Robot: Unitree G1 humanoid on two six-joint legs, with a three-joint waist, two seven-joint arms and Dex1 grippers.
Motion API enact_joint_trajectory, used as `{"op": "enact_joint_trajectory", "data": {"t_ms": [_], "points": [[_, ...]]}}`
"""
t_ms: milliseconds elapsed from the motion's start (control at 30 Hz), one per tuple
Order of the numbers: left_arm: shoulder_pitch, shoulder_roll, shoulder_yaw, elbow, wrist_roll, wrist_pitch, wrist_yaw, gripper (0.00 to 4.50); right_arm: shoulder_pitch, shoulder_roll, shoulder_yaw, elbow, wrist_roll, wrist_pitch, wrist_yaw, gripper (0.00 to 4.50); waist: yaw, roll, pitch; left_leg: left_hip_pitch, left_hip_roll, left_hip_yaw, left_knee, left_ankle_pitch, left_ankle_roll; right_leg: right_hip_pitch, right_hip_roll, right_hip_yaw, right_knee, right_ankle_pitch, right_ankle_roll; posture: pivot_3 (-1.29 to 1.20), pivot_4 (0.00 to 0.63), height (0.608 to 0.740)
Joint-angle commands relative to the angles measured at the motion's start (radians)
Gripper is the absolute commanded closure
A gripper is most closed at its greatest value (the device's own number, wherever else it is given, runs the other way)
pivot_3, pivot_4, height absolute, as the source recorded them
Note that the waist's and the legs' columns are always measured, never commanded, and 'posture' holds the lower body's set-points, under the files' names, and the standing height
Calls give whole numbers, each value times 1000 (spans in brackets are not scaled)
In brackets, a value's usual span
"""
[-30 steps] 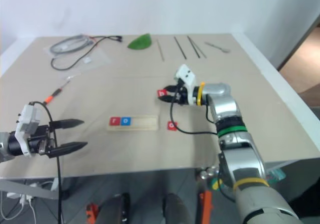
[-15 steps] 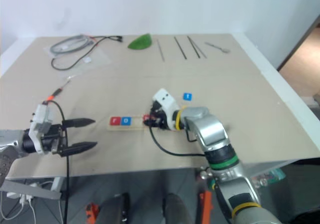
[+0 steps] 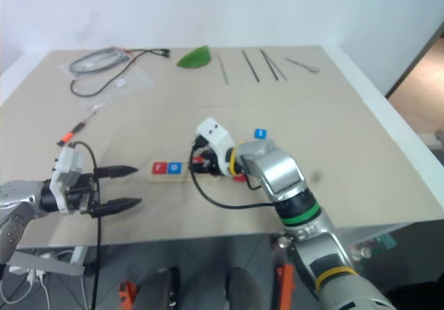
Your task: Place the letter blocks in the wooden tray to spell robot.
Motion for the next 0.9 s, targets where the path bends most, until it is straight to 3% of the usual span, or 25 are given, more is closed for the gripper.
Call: {"op": "enact_joint_trajectory", "data": {"t_ms": [33, 333, 900], "points": [[1, 1, 19, -14, -9, -18, -5, 0, -29, 19, 17, -15, 8, -25, -11, 2784, 0, 0, 0, 0, 0, 0, 0, 0, 0, 0, 0, 0, 0, 0, 0, 0, 150, 740], [25, 2, 35, -31, -14, -17, 7, 0, -46, 60, 48, 67, -9, -102, -33, 2784, -1, 0, 0, 0, 0, 0, 0, 0, 0, 0, 0, 0, 0, 0, 0, 0, 150, 740], [32, 0, 38, -35, -9, -21, 11, 0, -31, 31, 76, 87, -37, -165, -19, 2784, 0, 0, 0, 0, 1, 0, 0, 0, 0, -1, 0, 0, 0, 0, 0, 0, 150, 740]]}}
